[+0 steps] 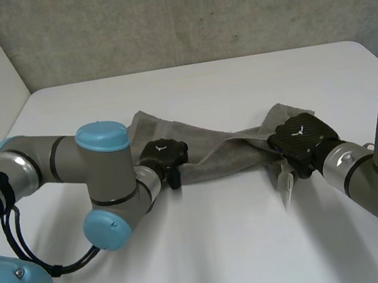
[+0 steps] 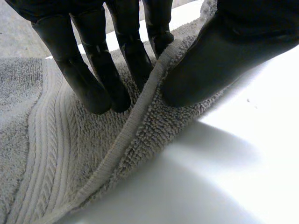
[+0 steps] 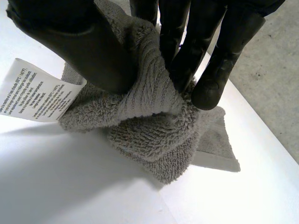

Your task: Fold the towel.

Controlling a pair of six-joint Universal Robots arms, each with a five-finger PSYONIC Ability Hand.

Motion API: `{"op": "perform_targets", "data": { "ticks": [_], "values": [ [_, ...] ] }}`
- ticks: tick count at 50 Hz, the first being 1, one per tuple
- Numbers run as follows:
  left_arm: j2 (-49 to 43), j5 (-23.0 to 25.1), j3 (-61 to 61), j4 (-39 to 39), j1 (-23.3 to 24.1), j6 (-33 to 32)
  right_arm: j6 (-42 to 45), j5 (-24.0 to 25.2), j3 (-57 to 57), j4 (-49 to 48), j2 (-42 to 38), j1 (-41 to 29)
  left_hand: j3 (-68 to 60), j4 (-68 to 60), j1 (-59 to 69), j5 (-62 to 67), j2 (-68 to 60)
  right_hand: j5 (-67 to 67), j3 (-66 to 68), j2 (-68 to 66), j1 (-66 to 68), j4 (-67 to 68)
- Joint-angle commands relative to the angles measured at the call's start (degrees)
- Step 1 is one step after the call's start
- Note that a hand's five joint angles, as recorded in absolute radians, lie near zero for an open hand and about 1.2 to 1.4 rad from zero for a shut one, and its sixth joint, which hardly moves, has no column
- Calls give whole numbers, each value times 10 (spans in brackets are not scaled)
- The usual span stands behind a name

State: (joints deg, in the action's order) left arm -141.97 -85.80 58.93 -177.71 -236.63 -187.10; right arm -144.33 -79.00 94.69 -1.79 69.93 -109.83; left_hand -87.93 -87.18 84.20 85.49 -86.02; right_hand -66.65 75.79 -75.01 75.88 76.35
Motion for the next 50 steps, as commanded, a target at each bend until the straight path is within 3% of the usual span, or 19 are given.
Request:
{"op": "perform_targets", "data": {
  "ticks": [1, 5, 11, 16, 21, 24, 29, 39, 44, 46, 47, 49, 50],
  "values": [
    [44, -2, -7, 6, -2, -1, -11, 1, -18, -22, 47, 6, 79, 72, -42, -155, 60, -34, 42, -50, 41, 37],
    [121, -17, 3, 15, -7, -12, -30, 10, -41, -51, 112, 7, 79, 72, -42, -155, 60, -34, 42, -50, 41, 37],
    [218, -35, 17, 12, -16, -23, -85, 17, -103, -30, 145, 8, 79, 72, -42, -155, 60, -34, 42, -50, 41, 37],
    [293, -40, 19, 15, -35, -32, -105, 40, -179, 82, 147, 12, 79, 72, -42, -155, 60, -34, 42, -50, 41, 37],
    [339, -38, 20, 27, -44, -53, -94, 101, -259, 257, 120, 11, 79, 72, -42, -155, 60, -34, 42, -50, 41, 37],
    [340, -38, 22, 38, -44, -69, -85, 113, -272, 287, 103, 14, 79, 72, -42, -155, 60, -34, 42, -50, 41, 37],
    [323, -40, 24, 101, -50, -142, -10, 126, -298, 353, 61, 36, 79, 72, -42, -155, 60, -34, 42, -50, 41, 37],
    [198, -41, -44, 117, -69, -223, 157, 98, -351, 363, -61, 29, 79, 72, -42, -155, 60, -34, 42, -50, 41, 37],
    [123, -39, -130, 115, -70, -245, 207, 42, -420, 319, -139, 9, 79, 72, -42, -155, 60, -34, 42, -50, 41, 37],
    [77, -38, -207, 105, -69, -261, 240, -1, -476, 250, -182, -6, 79, 72, -42, -155, 60, -34, 42, -50, 41, 37],
    [77, -38, -208, 105, -69, -261, 240, -1, -477, 250, -182, -6, 79, 72, -42, -155, 60, -34, 42, -50, 41, 37],
    [38, -40, -317, 70, -69, -273, 271, -32, -547, 128, -207, -19, 79, 72, -42, -155, 60, -34, 42, -50, 41, 37],
    [38, -40, -318, 70, -69, -273, 271, -33, -547, 128, -207, -19, 79, 72, -42, -155, 60, -34, 42, -50, 41, 37]
  ]
}}
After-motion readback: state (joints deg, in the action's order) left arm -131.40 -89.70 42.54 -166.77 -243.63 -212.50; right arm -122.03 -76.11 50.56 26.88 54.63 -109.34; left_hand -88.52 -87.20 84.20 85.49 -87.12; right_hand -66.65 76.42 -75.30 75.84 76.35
